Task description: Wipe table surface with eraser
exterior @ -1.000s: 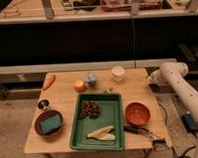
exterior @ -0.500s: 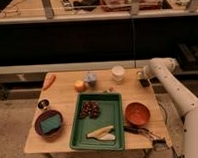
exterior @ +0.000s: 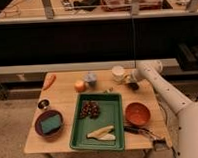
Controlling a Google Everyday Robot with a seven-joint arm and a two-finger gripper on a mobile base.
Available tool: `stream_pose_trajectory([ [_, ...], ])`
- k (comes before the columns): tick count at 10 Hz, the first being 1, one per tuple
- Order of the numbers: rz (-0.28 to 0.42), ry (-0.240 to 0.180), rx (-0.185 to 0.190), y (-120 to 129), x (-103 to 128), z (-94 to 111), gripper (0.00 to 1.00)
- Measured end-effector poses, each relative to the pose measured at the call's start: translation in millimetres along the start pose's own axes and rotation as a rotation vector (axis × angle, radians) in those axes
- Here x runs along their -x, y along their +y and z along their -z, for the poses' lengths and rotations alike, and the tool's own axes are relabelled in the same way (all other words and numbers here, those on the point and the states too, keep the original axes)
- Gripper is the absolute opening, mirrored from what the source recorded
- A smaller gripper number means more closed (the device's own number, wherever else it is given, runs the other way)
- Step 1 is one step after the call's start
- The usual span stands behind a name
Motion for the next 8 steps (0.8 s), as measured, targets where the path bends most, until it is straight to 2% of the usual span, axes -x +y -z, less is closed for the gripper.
stream_pose_trajectory([
  [2, 0.048, -0.018, -0.034, -22, 26, 9, 0.0],
  [5, 0.092, -0.046, -0.055, -35, 64, 25, 0.0],
  [6, 0.1, -0.061, -0.055, -31, 82, 32, 0.0],
  [8, 0.093, -0.072, -0.043, -11, 97, 44, 0.0],
])
